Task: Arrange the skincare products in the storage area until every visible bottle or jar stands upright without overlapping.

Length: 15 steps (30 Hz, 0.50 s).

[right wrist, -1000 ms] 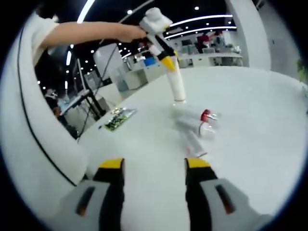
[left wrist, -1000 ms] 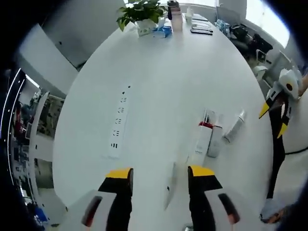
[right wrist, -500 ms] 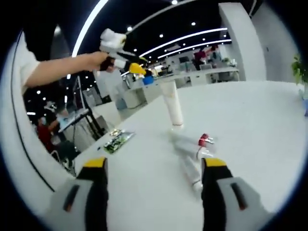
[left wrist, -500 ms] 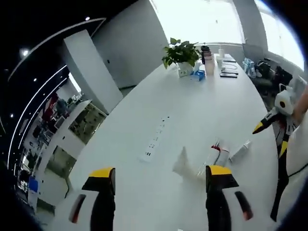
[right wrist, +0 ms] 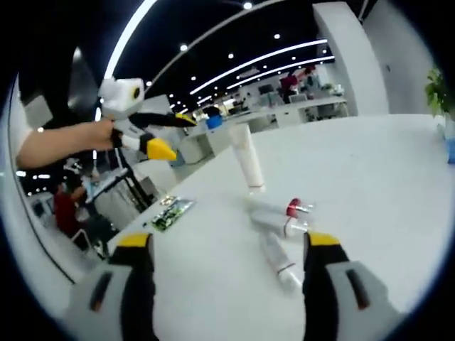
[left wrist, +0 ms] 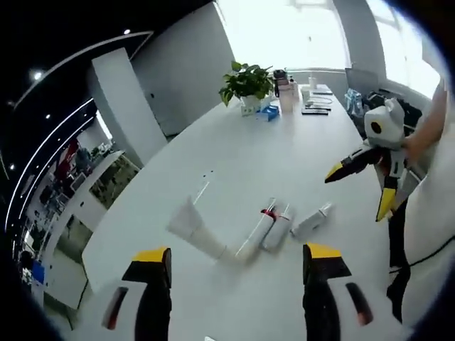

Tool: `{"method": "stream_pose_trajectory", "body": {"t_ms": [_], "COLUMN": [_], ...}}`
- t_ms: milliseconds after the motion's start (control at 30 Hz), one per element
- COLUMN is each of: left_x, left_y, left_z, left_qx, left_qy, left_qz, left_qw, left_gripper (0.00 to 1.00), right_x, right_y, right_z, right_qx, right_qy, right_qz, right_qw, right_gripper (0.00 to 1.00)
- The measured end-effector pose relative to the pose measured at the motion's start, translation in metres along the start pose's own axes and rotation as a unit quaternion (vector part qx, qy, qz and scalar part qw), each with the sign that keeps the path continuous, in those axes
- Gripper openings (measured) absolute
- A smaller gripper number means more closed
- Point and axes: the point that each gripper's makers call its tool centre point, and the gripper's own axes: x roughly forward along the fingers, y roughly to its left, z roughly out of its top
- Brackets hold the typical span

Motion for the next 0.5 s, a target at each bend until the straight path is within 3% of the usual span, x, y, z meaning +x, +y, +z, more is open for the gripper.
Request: {"method": "stream_pose_trajectory", "body": {"t_ms": [167,267,400,433,500], "left_x": [0.035,0.053,0.071,0.081,0.090], "left_y": [-0.018,-0.021,-0.018,-0.016,-0.012], "left_z": [0.002,0.004,-0.002,-0.006,-0.008], "left_qx": [0.053,0.053,0.096,0.112,0.135], "left_qy": [0.019,0.029,0.065,0.088,0.104], "left_qz": [-0.049,-0.070,-0.076,-0.083,-0.087], "left_qw": [0.9972,0.9957,0.9903,0.9863,0.9815], "left_gripper": [0.47,0.45,0.45,0.45,0.45], "right_x": [-0.002,-0.004,-0.007,-0.008,-0.012], "right_y": [0.001,0.004,0.008,0.008,0.006], "right_z": [0.001,-0.004,-0.012,-0.013,-0.013], "right_qx": [0.012,0.022,0.026,0.023,0.015], "right_qy": [-0.006,-0.007,0.003,0.006,0.009], "right_qz": [-0.015,-0.022,-0.022,-0.022,-0.024], "right_qw": [0.9998,0.9995,0.9994,0.9995,0.9995], "right_gripper": [0.83,0.83,0.83,0.82,0.82]}}
